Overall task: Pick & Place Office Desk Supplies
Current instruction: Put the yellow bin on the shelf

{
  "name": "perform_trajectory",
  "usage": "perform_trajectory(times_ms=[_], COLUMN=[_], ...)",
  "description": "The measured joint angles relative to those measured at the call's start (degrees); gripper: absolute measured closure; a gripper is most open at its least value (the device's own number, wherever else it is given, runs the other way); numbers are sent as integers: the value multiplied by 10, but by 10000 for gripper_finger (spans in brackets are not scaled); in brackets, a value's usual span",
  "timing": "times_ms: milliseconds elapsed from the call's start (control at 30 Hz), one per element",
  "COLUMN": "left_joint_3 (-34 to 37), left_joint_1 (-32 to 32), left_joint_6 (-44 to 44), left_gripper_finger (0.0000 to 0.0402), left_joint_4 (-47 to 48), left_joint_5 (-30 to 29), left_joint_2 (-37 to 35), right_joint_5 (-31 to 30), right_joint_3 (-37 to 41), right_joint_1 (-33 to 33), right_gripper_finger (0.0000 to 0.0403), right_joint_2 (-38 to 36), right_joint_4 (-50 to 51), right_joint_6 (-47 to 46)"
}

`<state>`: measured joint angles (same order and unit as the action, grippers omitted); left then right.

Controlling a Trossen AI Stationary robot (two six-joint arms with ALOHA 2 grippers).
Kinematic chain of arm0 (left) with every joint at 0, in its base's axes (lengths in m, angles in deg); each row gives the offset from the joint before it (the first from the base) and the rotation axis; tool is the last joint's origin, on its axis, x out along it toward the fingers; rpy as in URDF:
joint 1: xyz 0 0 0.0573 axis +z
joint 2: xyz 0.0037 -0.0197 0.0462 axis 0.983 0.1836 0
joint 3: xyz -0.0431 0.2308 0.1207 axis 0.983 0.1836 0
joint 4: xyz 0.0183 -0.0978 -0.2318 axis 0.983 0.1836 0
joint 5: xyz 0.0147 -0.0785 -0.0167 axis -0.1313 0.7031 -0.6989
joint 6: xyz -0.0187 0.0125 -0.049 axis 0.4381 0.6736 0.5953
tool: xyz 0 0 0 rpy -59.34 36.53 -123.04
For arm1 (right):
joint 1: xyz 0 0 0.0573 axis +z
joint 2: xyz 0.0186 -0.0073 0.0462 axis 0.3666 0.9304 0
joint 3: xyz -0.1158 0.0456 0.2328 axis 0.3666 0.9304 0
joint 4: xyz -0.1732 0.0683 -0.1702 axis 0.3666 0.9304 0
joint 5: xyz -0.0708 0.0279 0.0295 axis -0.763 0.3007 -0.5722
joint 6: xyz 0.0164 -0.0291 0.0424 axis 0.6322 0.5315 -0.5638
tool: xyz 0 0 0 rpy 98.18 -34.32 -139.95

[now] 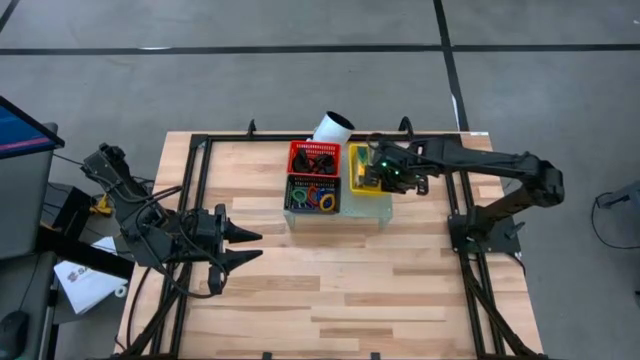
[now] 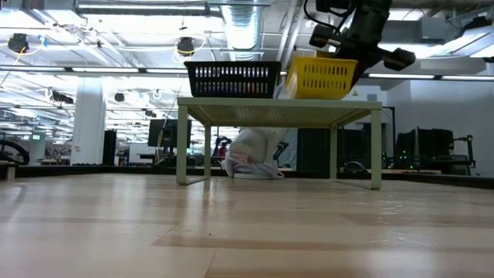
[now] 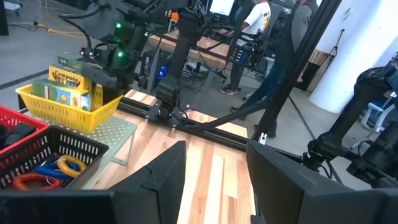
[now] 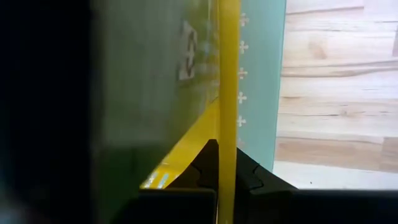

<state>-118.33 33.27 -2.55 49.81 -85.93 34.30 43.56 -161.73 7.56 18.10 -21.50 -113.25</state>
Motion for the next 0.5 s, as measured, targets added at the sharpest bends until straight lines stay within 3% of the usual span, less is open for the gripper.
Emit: perform_trajectory(times_ms=[500], left_joint_3=[0], left_joint_1=[0], left_joint_6=[7], left_gripper_finger=[238], left_joint_4=[-4], left_joint_5=[0], left_joint_2=[0], right_joint_5=[0], right_joint_3=[0], right_joint_1=[24], right_gripper_finger=[403], right_joint_2=[11], right_joint_4=[-8], right_joint_6=[-5])
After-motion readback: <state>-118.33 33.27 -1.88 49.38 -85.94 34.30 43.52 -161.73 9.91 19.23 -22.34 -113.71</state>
